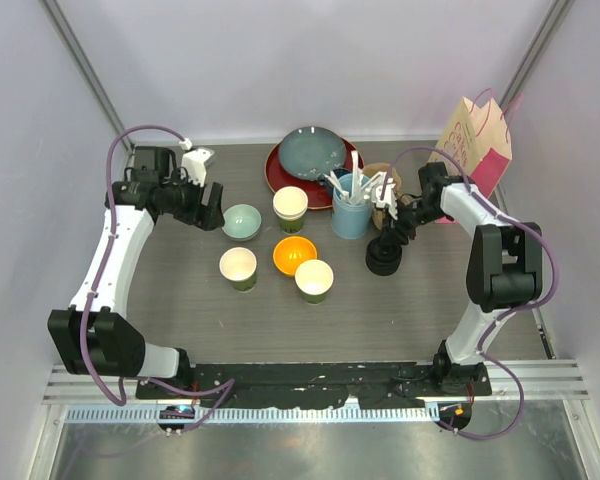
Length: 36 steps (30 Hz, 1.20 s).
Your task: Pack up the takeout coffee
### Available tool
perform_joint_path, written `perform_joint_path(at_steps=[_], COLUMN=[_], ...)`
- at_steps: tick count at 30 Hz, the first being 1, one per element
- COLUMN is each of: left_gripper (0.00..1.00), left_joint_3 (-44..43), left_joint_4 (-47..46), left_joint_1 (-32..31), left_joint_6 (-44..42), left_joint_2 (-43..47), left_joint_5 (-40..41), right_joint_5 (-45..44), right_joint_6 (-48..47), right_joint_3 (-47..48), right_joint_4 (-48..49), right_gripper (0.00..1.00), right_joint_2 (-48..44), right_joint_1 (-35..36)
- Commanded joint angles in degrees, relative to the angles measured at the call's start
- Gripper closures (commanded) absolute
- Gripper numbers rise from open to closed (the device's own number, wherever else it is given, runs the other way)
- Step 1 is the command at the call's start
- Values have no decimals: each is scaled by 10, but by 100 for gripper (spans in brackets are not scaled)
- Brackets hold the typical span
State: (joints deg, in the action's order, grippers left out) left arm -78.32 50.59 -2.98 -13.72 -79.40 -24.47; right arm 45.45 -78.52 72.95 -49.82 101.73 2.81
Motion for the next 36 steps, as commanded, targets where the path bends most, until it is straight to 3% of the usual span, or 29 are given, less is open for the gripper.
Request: perform_joint_path(at_steps=[1,5,12,18,36], left_gripper=[21,21,21,21,21], left_joint_3=[-25,-26,-27,-25,-26], left_joint_4=[-2,-1,-2,-2,-4], left_joint_1=[-2,-2,-2,-2,-2], left_joint_6=[4,2,1,0,-1], left_joint_2=[1,4,1,5,11], left_joint_5=[1,2,3,5,2], right_joint_5=[0,-3,-8,14,-30], right_joint_6=[4,2,-1,25,144], right_joint_3=[24,19,9,2,-67], right_joint_4=[-12,-11,-12,-4,108], right_gripper=[65,85,88,99,99], right_joint_2=[6,-4,-28,-50,-162], right_joint_1=[3,4,4,4,15])
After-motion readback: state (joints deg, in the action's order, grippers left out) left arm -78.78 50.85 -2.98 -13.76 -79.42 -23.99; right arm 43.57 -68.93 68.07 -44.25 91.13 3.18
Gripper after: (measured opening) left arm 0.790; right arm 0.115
